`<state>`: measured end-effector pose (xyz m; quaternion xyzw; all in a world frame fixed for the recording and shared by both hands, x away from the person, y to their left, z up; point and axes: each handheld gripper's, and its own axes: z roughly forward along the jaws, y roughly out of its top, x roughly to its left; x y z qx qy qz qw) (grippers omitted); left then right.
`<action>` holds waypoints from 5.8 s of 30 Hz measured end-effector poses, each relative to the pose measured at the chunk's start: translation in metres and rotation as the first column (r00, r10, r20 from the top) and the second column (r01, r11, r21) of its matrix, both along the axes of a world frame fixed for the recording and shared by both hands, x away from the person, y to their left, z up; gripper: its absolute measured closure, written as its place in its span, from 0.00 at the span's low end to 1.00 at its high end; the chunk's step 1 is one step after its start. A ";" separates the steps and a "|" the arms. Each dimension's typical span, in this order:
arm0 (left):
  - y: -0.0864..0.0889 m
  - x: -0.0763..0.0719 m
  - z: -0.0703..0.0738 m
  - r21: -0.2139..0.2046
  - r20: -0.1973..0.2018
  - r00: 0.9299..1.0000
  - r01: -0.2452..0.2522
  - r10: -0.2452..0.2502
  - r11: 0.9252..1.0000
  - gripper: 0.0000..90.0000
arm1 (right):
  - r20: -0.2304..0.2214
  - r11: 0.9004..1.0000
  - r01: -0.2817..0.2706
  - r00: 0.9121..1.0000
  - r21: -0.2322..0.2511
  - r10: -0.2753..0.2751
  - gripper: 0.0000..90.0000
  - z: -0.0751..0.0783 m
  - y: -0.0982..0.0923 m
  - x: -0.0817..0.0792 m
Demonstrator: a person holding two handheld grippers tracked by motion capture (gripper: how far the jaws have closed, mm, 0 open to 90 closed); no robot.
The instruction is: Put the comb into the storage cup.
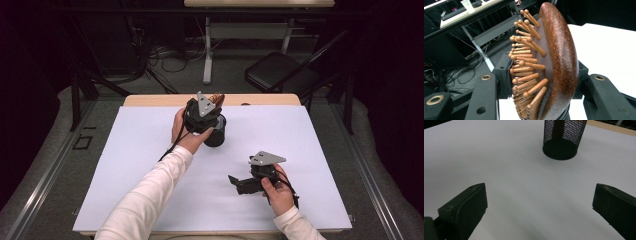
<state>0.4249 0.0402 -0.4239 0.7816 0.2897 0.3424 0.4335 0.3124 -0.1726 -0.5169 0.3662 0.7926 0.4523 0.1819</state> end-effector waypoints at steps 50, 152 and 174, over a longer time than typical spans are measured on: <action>-0.020 -0.030 -0.021 0.204 0.150 0.981 0.093 -0.125 0.974 0.53 | -0.004 1.000 -0.004 1.000 -0.008 0.004 0.00 -0.002 0.000 0.000; -0.020 -0.038 -0.021 0.258 0.215 0.953 0.154 -0.212 0.954 0.45 | -0.006 1.000 -0.010 1.000 -0.021 0.010 0.00 -0.004 0.001 0.001; -0.010 -0.048 -0.010 0.189 0.199 0.955 0.183 -0.220 0.965 0.41 | -0.006 1.000 -0.008 1.000 -0.023 0.007 0.00 -0.004 0.001 0.001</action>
